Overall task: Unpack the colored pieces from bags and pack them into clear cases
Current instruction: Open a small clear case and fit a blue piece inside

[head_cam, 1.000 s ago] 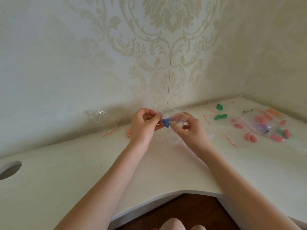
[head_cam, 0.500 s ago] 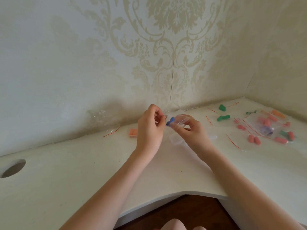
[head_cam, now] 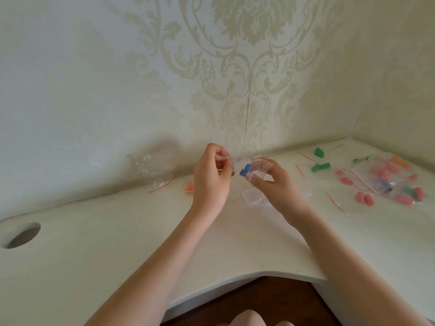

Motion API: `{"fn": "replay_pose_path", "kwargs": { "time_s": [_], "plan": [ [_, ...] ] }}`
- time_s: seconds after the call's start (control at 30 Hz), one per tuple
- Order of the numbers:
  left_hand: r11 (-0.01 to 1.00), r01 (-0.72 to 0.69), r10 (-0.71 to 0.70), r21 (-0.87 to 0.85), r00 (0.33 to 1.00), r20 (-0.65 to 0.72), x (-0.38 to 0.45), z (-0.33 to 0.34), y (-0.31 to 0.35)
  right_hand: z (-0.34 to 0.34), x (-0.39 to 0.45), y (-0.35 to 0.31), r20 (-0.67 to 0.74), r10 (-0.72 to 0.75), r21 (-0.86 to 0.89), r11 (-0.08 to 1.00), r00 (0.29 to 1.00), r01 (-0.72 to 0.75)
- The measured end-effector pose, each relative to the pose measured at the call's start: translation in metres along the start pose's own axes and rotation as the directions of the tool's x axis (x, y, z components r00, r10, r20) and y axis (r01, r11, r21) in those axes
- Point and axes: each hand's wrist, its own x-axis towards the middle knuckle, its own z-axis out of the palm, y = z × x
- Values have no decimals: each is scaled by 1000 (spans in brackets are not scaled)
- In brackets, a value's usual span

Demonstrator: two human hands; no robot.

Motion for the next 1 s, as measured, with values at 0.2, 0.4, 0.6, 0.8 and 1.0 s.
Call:
{"fn": "replay_pose_path", "kwargs": {
  "time_s": [0.2, 0.4, 0.6, 0.8, 1.0],
  "plan": [
    [954, 218, -224, -206, 974, -7, 2, 2, -2, 1, 1, -1, -82, 0, 24, 1000, 997, 2],
    [975, 198, -215, -100, 956, -202, 19, -22, -13, -19, 5, 0, -245, 71, 148, 988, 967, -35],
    [959, 25, 32, 282, 980, -195, 36, -63, -13, -18, 6, 3, -285, 68, 132, 991, 956, -31],
    [836, 187, -123, 517, 980, -155, 46, -105, -30, -19, 7, 6, -250, 50, 66, 997, 967, -34],
    [816, 218, -82, 535, 960, -267, 44, -98, -27, -18, 9, 8, -294, 77, 9, 997, 953, -78]
  ]
}}
